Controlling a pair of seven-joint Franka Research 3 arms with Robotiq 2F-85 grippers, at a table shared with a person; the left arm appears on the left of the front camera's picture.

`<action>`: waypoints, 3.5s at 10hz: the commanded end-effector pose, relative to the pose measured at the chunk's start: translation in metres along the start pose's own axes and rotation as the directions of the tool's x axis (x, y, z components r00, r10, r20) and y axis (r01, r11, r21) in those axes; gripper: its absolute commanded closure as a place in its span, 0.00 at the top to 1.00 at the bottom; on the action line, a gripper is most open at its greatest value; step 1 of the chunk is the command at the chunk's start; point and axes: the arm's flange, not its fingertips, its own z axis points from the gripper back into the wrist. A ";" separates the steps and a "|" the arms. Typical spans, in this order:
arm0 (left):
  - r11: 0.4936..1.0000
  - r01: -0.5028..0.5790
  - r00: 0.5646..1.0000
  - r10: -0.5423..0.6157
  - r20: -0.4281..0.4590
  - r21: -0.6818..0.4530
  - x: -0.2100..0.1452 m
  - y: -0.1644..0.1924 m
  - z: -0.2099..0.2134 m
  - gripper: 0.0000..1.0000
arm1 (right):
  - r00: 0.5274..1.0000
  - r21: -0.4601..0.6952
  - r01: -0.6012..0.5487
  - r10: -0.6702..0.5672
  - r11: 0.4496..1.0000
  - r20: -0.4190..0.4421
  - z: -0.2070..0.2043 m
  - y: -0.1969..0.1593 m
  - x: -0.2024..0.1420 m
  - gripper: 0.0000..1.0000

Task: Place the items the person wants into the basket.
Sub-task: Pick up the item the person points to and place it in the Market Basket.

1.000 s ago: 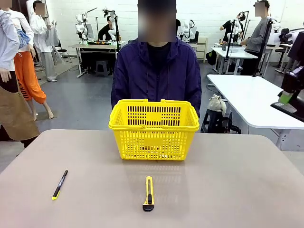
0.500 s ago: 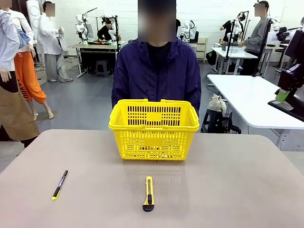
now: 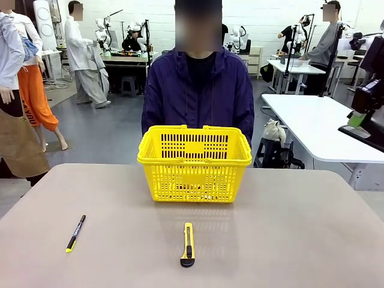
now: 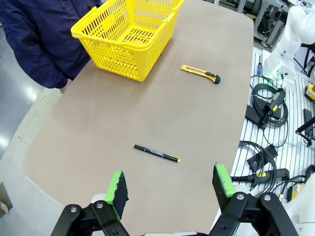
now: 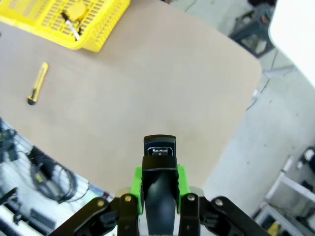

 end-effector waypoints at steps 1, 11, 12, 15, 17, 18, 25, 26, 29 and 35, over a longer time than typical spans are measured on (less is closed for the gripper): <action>1.000 0.019 1.000 -0.019 0.020 -0.006 -0.001 0.001 0.002 0.90 | 0.975 -0.036 -0.216 0.217 0.976 0.045 0.000 0.018 0.068 0.32; 1.000 0.019 1.000 -0.019 0.020 -0.006 -0.001 0.001 0.002 0.90 | 0.638 0.164 -0.770 0.751 0.617 0.168 -0.116 0.198 0.328 0.32; 1.000 0.019 1.000 -0.019 0.020 -0.006 -0.001 0.001 0.002 0.90 | 0.623 0.158 -0.781 0.771 0.604 0.130 -0.131 0.213 0.330 0.32; 1.000 0.019 1.000 -0.019 0.020 -0.006 -0.001 0.001 0.002 0.90 | 0.609 0.158 -0.790 0.788 0.593 0.088 -0.154 0.226 0.325 0.32; 1.000 0.019 1.000 -0.019 0.020 -0.006 -0.001 0.001 0.002 0.90 | 0.615 0.170 -0.786 0.781 0.595 0.109 -0.167 0.232 0.311 0.32; 1.000 0.019 1.000 -0.019 0.020 -0.006 -0.001 0.001 0.002 0.90 | 0.615 0.170 -0.786 0.781 0.595 0.109 -0.167 0.232 0.311 0.32; 1.000 0.019 1.000 -0.019 0.020 -0.006 -0.001 0.001 0.002 0.90 | 0.590 0.156 -0.806 0.799 0.571 0.118 -0.211 0.227 0.320 0.32; 1.000 0.019 1.000 -0.019 0.020 -0.006 -0.001 0.001 0.002 0.90 | 0.584 0.153 -0.810 0.803 0.567 0.117 -0.225 0.228 0.324 0.32; 1.000 0.019 1.000 -0.019 0.020 -0.006 -0.001 0.001 0.002 0.90 | 0.563 0.145 -0.824 0.821 0.548 0.093 -0.266 0.235 0.330 0.32; 1.000 0.019 1.000 -0.019 0.020 -0.006 -0.001 0.001 0.002 0.90 | 0.536 0.263 -0.820 0.843 0.508 0.045 -0.319 0.244 0.341 0.32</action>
